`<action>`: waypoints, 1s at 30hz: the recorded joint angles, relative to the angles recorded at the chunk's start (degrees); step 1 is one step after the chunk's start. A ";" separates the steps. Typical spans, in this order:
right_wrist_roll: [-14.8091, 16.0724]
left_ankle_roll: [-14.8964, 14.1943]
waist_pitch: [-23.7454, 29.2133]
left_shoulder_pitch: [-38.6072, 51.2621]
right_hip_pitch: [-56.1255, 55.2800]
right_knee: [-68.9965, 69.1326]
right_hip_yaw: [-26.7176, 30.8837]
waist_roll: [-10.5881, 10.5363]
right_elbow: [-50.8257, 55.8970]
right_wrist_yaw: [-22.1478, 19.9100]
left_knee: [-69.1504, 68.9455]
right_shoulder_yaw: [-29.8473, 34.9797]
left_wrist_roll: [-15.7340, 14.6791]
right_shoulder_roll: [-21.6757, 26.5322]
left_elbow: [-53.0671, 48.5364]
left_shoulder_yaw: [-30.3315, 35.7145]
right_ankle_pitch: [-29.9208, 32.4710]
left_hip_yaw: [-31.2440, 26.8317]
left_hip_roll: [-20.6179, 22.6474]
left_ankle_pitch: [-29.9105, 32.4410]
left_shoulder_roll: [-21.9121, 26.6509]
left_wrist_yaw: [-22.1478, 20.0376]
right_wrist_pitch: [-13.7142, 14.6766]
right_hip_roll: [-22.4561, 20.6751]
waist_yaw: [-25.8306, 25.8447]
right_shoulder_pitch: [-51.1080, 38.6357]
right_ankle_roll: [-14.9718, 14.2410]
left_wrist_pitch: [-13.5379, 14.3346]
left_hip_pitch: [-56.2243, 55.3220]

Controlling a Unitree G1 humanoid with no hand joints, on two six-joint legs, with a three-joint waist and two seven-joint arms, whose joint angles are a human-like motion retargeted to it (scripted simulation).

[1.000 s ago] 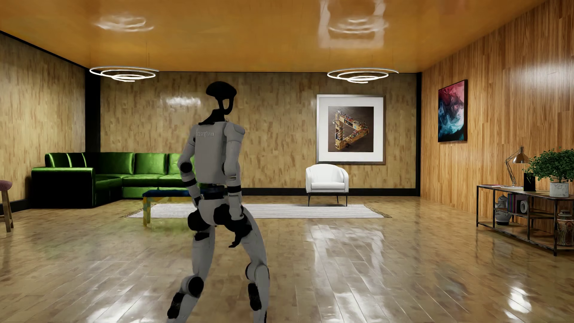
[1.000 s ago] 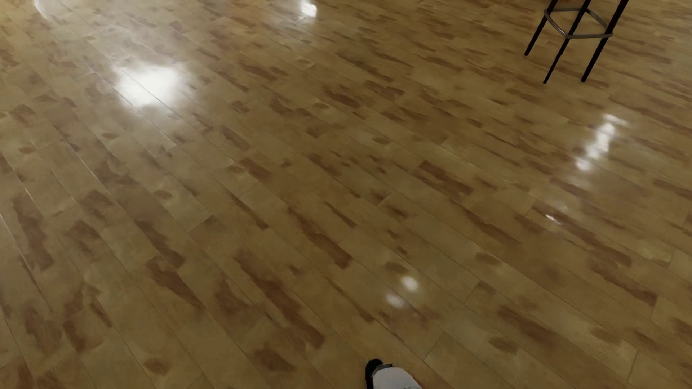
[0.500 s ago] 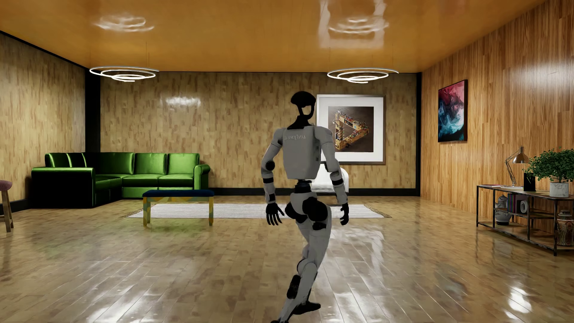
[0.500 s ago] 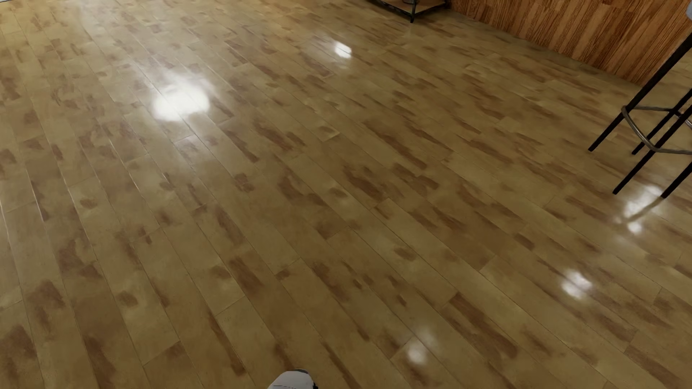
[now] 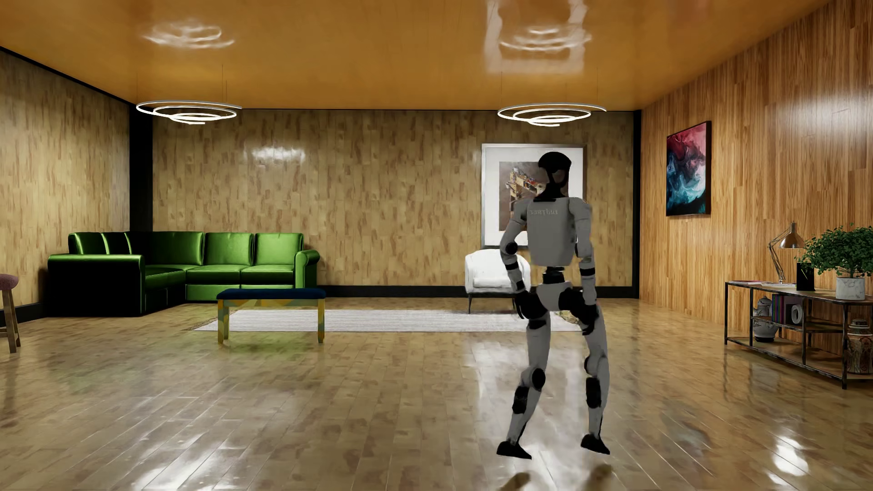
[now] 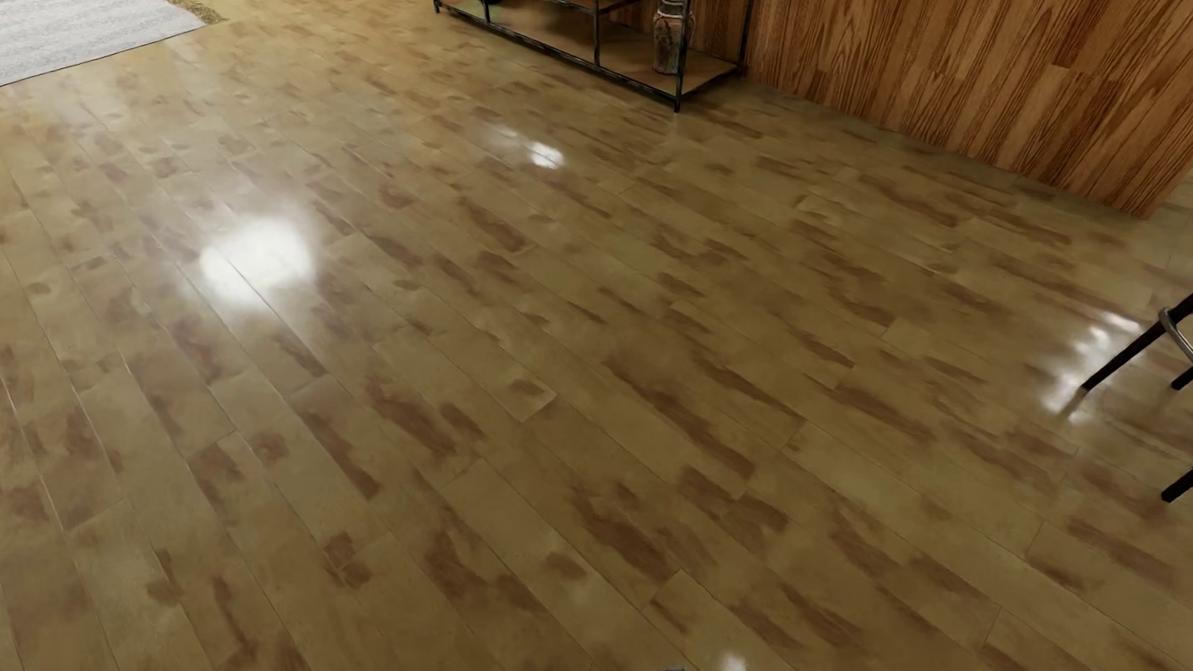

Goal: Move towards the light gray armchair

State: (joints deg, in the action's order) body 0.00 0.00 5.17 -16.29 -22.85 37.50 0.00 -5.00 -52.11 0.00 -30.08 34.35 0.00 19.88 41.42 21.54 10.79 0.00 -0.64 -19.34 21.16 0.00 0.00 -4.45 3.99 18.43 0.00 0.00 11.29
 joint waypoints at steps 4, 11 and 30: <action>0.00 0.00 -0.44 4.12 -6.96 -10.38 0.00 -0.30 0.14 0.00 -2.74 1.97 0.00 0.88 -0.99 -4.22 -21.85 0.00 -3.19 0.52 0.60 0.00 0.00 3.61 6.32 2.19 0.00 0.00 9.58; 0.00 0.00 -0.57 -3.31 12.27 -3.60 0.00 -5.37 -1.37 0.00 -52.38 -2.50 0.00 2.18 6.99 2.43 -9.78 0.00 -6.29 6.12 0.12 0.00 0.00 -7.96 -7.59 -3.52 0.00 0.00 -22.80; 0.00 0.00 -1.23 -0.04 -4.60 8.27 0.00 -7.70 -3.34 0.00 2.11 -2.21 0.00 1.53 -4.08 2.32 5.56 0.00 2.76 13.43 0.15 0.00 0.00 0.67 3.04 4.65 0.00 0.00 -1.44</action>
State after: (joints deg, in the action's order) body 0.00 0.00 3.93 -16.33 -27.46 45.77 0.00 -12.70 -55.44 0.00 -27.98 32.14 0.00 21.41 37.34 23.86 16.36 0.00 2.12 -5.91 21.31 0.00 0.00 -3.78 7.03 23.09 0.00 0.00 9.85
